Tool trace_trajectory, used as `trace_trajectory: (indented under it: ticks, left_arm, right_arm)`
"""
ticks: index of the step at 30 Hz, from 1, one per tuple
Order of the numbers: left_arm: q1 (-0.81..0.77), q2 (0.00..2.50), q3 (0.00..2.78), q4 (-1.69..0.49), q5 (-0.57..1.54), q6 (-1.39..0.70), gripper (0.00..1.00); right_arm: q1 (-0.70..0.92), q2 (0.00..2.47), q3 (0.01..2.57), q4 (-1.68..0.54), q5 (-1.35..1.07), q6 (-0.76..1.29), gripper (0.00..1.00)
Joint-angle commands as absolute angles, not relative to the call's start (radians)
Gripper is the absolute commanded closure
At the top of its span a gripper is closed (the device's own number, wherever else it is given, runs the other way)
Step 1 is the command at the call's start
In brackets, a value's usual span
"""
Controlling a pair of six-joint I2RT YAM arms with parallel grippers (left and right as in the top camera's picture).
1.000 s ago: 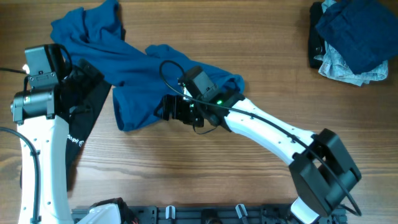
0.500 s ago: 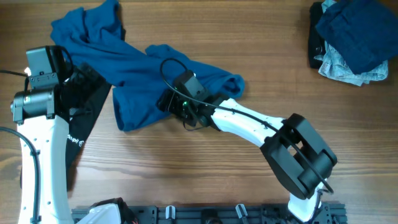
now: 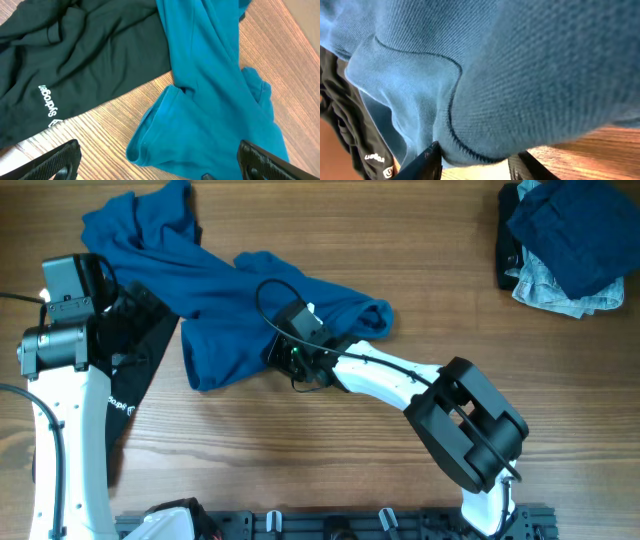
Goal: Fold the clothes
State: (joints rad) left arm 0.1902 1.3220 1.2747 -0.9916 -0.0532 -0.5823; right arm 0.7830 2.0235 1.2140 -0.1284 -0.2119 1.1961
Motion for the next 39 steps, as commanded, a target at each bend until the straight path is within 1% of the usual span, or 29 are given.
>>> trace_trajectory:
  ticks: [1, 4, 5, 7, 8, 9, 11, 13, 15, 17, 22, 25, 29, 36, 39]
  left_arm:
    - [0.196, 1.325, 1.279, -0.994, -0.041, -0.592, 0.00]
    - [0.196, 1.325, 1.279, -0.994, -0.042, -0.592, 0.00]
    - [0.196, 1.325, 1.279, -0.993, -0.042, -0.592, 0.00]
    - [0.196, 1.325, 1.279, -0.993, -0.042, -0.592, 0.00]
    - [0.196, 1.325, 1.279, -0.993, -0.042, -0.592, 0.00]
    - [0.196, 1.325, 1.279, -0.994, -0.042, -0.592, 0.00]
    - [0.196, 1.325, 1.279, -1.000, -0.042, -0.592, 0.00]
    - [0.196, 1.325, 1.279, -1.011, -0.041, -0.592, 0.00]
    - [0.194, 1.325, 1.279, -1.015, -0.041, -0.591, 0.00]
    - [0.192, 1.325, 1.279, -1.015, -0.017, -0.580, 0.00]
    - [0.192, 1.332, 1.279, -1.014, 0.073, -0.546, 0.00]
    - [0.192, 1.388, 1.279, -0.999, 0.145, -0.529, 0.00]
    - [0.144, 1.514, 1.279, -0.929, 0.149, -0.528, 0.00]
    - [0.022, 1.697, 1.279, -0.780, 0.167, -0.545, 0.00]
    - [0.018, 1.742, 1.279, -0.678, 0.167, -0.562, 0.00]
  right_arm:
    - [0.788, 2.069, 1.220, -0.109, -0.179, 1.201, 0.49]
    - [0.788, 2.085, 1.220, -0.077, -0.184, 1.203, 0.47]
    - [0.788, 2.085, 1.221, -0.070, -0.184, 1.203, 0.52]
    - [0.788, 2.084, 1.222, -0.072, -0.184, 1.202, 0.71]
    - [0.788, 2.084, 1.225, -0.074, -0.189, 1.192, 0.78]
    - [0.788, 2.076, 1.242, -0.092, -0.217, 1.163, 0.96]
    - [0.783, 2.050, 1.260, -0.141, -0.189, 1.131, 0.96]
    - [0.770, 1.992, 1.291, -0.260, -0.085, 1.101, 0.96]
    - [0.739, 1.886, 1.324, -0.406, 0.047, 1.073, 0.96]
    - [0.682, 1.786, 1.324, -0.487, 0.064, 1.071, 0.96]
    - [0.466, 1.558, 1.324, -0.685, -0.052, 0.993, 0.96]
    - [0.348, 1.481, 1.324, -0.851, -0.099, 0.982, 0.96]
    - [0.238, 1.424, 1.324, -1.048, -0.163, 0.951, 0.96]
    - [0.074, 1.386, 1.324, -1.248, -0.281, 0.859, 0.96]
    - [-0.056, 1.386, 1.324, -1.296, -0.279, 0.813, 0.96]
